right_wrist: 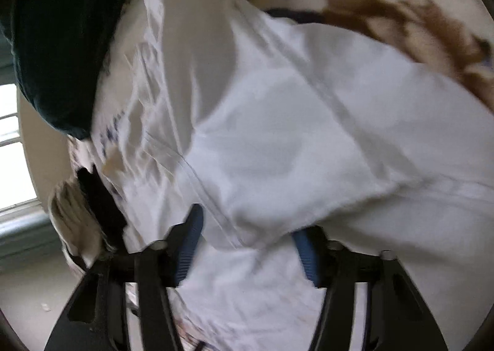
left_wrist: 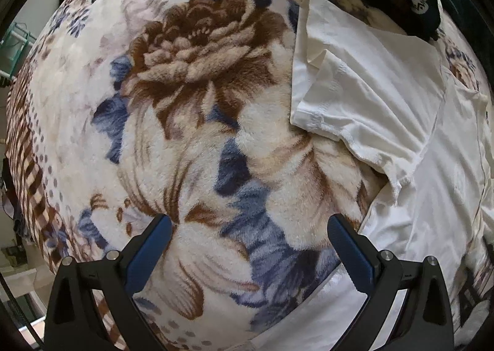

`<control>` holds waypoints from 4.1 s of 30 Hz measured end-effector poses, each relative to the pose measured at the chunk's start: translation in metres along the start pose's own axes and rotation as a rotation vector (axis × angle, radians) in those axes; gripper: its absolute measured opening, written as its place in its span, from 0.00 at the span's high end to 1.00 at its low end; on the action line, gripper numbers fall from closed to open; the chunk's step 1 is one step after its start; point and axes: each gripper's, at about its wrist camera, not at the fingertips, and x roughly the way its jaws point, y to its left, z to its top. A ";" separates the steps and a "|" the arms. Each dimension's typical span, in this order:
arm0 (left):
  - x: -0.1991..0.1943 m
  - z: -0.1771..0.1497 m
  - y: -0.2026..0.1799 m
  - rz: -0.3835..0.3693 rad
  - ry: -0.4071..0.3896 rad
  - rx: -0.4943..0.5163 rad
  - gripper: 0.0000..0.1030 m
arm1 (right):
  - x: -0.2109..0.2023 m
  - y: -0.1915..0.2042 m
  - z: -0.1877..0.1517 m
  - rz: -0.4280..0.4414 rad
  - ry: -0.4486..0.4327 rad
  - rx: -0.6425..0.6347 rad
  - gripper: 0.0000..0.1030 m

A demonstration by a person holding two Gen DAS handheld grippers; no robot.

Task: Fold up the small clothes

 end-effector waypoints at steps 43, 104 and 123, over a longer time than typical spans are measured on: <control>0.039 0.074 0.020 -0.307 0.125 -0.599 0.01 | -0.035 0.011 -0.025 -0.324 0.069 -0.423 0.49; -0.056 0.081 -0.137 -0.306 -0.294 0.152 0.39 | 0.043 0.159 0.023 -0.285 0.099 -0.838 0.97; -0.049 0.106 -0.144 -0.279 -0.277 0.173 0.39 | 0.057 0.174 0.007 -0.245 0.046 -0.865 0.94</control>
